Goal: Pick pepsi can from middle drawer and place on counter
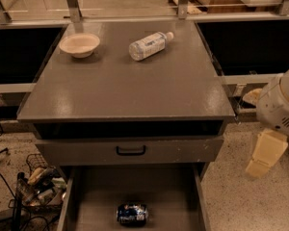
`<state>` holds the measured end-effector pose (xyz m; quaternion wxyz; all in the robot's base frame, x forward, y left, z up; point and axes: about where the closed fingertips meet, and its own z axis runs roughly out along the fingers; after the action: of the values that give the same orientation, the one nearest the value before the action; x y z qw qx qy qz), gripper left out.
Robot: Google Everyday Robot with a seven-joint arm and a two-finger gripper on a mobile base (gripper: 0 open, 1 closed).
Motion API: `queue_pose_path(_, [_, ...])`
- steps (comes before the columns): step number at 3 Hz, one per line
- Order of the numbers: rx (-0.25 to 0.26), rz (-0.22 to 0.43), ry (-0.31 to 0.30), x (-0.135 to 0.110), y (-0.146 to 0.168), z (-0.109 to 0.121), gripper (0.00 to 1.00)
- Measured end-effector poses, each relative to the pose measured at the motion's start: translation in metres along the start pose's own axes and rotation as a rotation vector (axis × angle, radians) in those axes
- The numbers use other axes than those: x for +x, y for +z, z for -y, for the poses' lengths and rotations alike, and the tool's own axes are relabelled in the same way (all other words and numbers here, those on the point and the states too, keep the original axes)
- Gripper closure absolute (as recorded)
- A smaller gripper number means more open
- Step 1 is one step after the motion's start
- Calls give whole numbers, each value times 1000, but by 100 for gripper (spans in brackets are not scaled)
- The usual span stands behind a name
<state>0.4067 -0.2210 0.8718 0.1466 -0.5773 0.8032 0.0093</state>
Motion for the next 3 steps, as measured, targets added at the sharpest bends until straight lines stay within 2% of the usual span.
queue_pose_path(1, [-40, 3, 8, 10, 25, -9, 0])
queue_pose_path(2, [-103, -4, -6, 17, 55, -19, 0])
queue_pose_path(3, [-103, -4, -6, 17, 55, -19, 0])
